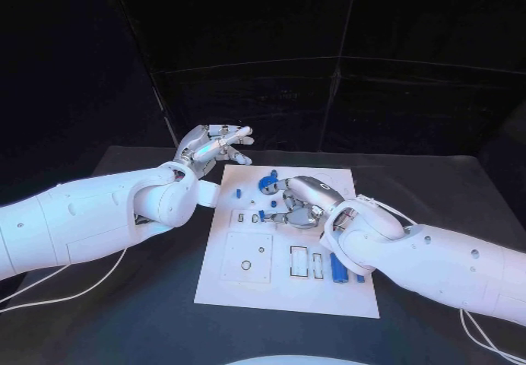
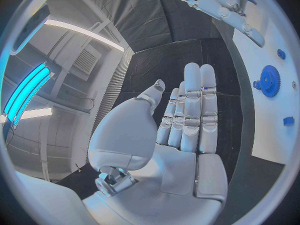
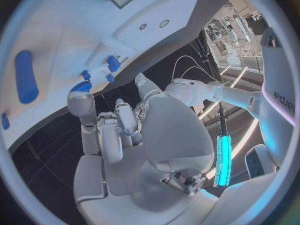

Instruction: Assemble the parts on the task board

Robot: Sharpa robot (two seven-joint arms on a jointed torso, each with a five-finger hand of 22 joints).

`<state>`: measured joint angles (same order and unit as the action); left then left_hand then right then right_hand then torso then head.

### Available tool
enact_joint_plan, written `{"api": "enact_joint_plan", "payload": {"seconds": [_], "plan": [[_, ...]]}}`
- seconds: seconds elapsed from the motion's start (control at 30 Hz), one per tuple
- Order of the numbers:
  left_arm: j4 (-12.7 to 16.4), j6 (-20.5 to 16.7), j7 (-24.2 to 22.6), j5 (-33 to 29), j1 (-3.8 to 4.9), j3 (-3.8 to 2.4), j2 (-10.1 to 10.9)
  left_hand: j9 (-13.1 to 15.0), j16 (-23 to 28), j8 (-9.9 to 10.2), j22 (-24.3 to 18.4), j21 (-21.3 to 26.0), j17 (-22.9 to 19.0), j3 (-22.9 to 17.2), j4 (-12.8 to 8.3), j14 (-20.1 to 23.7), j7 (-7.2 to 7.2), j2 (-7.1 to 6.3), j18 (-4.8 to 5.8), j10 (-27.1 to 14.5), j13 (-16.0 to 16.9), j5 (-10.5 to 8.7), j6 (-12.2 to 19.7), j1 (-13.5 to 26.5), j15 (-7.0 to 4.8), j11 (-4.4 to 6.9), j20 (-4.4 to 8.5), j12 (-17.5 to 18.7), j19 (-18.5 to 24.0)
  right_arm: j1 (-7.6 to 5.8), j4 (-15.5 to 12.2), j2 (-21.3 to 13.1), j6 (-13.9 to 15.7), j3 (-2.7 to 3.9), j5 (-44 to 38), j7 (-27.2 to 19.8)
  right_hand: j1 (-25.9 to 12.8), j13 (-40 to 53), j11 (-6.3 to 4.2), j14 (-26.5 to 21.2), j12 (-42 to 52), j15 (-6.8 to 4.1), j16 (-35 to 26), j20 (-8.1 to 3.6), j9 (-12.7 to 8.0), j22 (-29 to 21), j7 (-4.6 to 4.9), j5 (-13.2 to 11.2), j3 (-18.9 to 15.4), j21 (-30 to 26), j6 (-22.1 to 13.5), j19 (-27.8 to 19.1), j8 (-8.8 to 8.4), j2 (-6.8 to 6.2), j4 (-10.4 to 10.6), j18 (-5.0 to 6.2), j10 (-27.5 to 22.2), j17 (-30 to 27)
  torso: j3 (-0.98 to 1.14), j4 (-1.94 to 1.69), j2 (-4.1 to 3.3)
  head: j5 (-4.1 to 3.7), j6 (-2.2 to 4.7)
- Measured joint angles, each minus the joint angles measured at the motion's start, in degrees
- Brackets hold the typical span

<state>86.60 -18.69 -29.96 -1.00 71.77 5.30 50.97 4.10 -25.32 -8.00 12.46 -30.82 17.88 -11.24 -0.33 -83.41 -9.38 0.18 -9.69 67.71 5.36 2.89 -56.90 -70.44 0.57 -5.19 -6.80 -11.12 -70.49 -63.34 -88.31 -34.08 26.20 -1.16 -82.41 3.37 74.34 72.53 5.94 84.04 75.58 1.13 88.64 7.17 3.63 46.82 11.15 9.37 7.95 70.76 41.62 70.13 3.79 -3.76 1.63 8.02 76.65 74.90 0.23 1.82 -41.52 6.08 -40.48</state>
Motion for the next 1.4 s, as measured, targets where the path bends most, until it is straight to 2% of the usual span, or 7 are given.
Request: {"api": "enact_joint_plan", "payload": {"seconds": [0.17,0.3,0.37,0.5,0.67,1.03,1.4], "plan": [[-0.63,0.93,3.98,5.53,0.0,0.0,0.47,0.49,-29.91,-0.74,6.19,-9.17,30.96,0.07,0.43,-0.56,2.27,-1.04,0.0,7.23,3.41,0.52,-2.67,1.03,-2.44,2.23,2.58,-4.05,-4.48,-0.94,-4.27,-5.17,0.22,1.6,3.11,-2.71,0.35,-0.2,0.0,0.0,0.0,0.0,-0.45,0.21,0.48,-0.69,0.0,0.78,-0.6,-0.34,2.91,-0.21,1.78,0.35,0.28,0.0,0.0,0.0,0.04,-0.02,0.2,-0.34,0.05],[-0.79,1.66,11.29,13.45,0.0,-0.01,1.26,1.91,-46.71,-2.59,19.86,-21.24,49.46,0.54,0.9,-0.54,3.46,-0.98,0.2,10.22,9.21,0.26,-5.32,2.03,-3.24,4.01,3.91,-11.2,-7.04,-2.87,-5.8,-8.99,-0.25,2.27,7.22,-3.8,0.62,-0.2,0.0,0.0,0.0,0.0,-0.45,-0.01,0.6,-1.12,-0.07,1.11,-0.81,-0.38,3.95,-0.43,2.6,0.62,0.47,0.0,0.0,0.0,0.13,0.01,0.65,-0.29,-0.16],[-0.96,2.4,15.46,17.51,0.0,-0.01,1.46,3.88,-53.94,-4.9,28.38,-28.38,55.81,1.08,1.04,-0.58,4.21,-0.83,1.44,9.55,16.0,0.26,-6.63,2.18,-4.18,5.25,4.43,-18.87,-8.43,-3.96,-5.76,-10.14,-0.57,2.47,9.16,-4.0,0.86,-0.2,0.0,0.0,0.0,0.0,-0.47,-0.01,0.6,-1.21,-0.32,1.15,-1.04,-0.38,4.4,-0.43,3.03,0.85,0.41,0.0,0.0,0.0,0.21,0.1,0.94,-0.16,-0.35],[-1.22,5.32,24.86,26.12,0.3,-0.02,1.16,7.86,-60.49,-8.31,37.82,-35.99,57.07,2.34,2.45,-0.64,5.15,-0.01,2.27,7.23,34.35,0.26,-5.5,4.4,-4.58,5.78,4.91,-37.05,-9.89,-5.67,-4.87,-11.57,-1.15,2.68,12.79,-4.16,0.85,-0.14,0.0,0.0,0.0,0.0,-0.66,-0.01,0.65,-1.21,-0.35,1.15,-1.1,-0.38,4.61,-0.43,3.19,0.85,0.47,0.0,0.0,0.04,0.44,0.31,1.61,-0.03,-0.65],[-1.84,9.81,34.98,34.79,1.04,-0.05,-0.55,11.73,-62.18,-11.3,38.82,-36.98,57.07,3.91,5.83,-0.65,5.06,1.22,2.24,5.85,43.48,0.26,-3.56,7.9,-4.58,5.38,4.87,-45.67,-10.03,-6.72,-3.26,-12.5,-1.7,2.73,16.65,-4.19,0.85,-0.13,0.0,0.0,0.0,0.0,-0.66,-0.01,0.65,-1.21,-0.43,1.41,-1.1,-0.38,4.69,-0.43,3.31,0.85,0.48,0.0,0.01,0.04,0.74,0.45,2.18,0.02,-0.83],[-4.99,18.31,52.81,50.32,2.42,0.06,-6.76,17.31,-63.88,-15.87,44.67,-40.79,57.06,10.73,11.45,-0.65,5.82,1.06,3.03,5.69,49.53,0.26,-1.83,11.54,-4.57,5.63,5.29,-51.02,-11.28,-7.43,-1.69,-12.65,-2.29,2.75,20.42,-4.04,1.07,-0.26,-0.21,0.0,0.0,0.0,-0.71,-0.03,0.64,-1.5,-0.64,2.46,-1.25,-0.67,4.9,-0.44,3.71,1.07,0.62,0.0,-0.2,0.03,1.2,0.47,2.8,-0.12,-1.36],[-6.66,21.92,60.38,55.72,2.93,0.24,-10.67,21.71,-64.32,-19.3,49.39,-43.74,57.06,16.13,14.86,-0.66,6.32,1.03,3.95,6.2,51.06,-0.01,-0.51,12.11,-4.98,6.14,5.66,-52.56,-12.06,-7.59,-1.31,-12.26,-3.24,2.75,20.89,-3.29,1.29,-0.58,-0.21,0.0,0.0,0.0,-0.95,-0.01,0.63,-2.12,-0.64,2.48,-1.25,-0.96,4.9,-0.83,3.81,1.29,0.62,-0.01,-0.2,0.03,1.21,0.62,2.81,0.12,-1.89]]}}
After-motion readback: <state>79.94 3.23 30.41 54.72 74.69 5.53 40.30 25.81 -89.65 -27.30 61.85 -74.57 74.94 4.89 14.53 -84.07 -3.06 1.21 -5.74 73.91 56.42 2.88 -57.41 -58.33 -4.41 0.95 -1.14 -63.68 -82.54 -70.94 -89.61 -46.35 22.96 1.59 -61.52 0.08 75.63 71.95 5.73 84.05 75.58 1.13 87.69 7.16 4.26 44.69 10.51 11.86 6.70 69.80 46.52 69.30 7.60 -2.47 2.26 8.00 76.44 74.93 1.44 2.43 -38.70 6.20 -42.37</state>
